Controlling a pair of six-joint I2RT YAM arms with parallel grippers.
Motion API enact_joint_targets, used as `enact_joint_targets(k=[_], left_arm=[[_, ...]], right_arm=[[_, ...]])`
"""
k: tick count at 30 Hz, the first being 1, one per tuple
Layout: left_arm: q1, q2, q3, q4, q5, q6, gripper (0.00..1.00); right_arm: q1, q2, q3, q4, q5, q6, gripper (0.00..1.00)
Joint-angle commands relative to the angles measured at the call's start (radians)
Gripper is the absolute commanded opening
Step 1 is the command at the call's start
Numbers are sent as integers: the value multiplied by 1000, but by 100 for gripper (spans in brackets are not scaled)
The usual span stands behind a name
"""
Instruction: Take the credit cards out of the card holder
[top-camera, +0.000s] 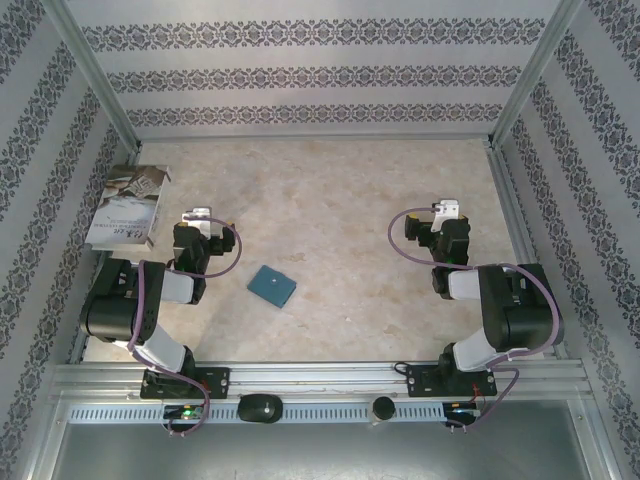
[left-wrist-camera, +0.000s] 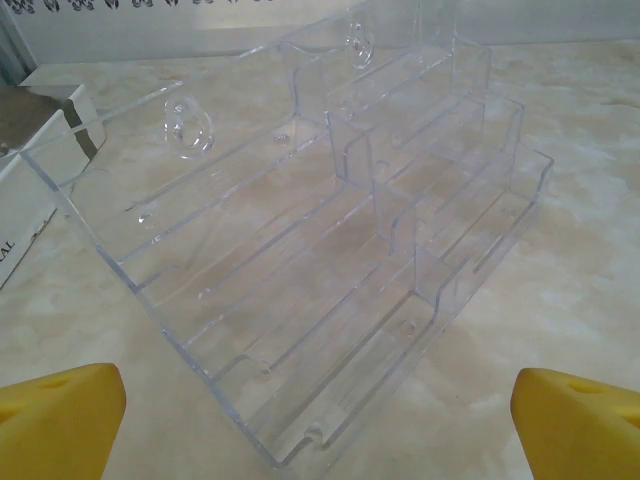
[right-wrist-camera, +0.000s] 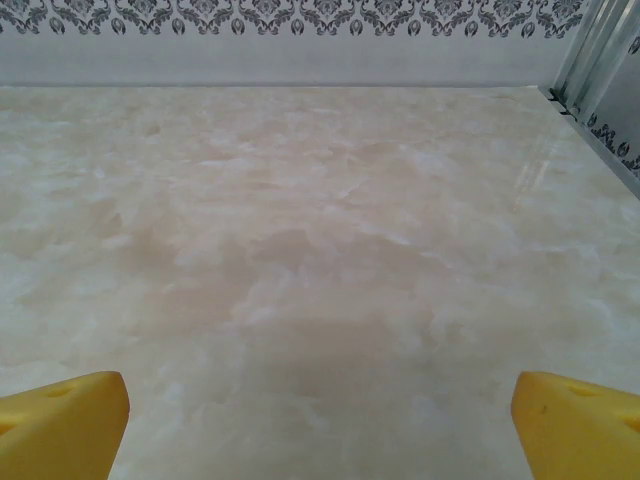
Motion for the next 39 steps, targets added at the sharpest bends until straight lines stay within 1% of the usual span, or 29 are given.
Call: enact_joint_targets(k=[1,33,36,39], left_arm=[[12,2,17,5,-2,9,99],[10,1,16,5,-3,9,99],[12,2,14,14,-43,-4,99],[11,1,13,16,-53,-4,99]], right_arm=[[-5,-4,-5,42,-18,7,98],[-8,-2,-5,42,-21,8,98],[-9,-1,-4,40,-25,11,98],[-14,-2,-2,39,-31,12,98]])
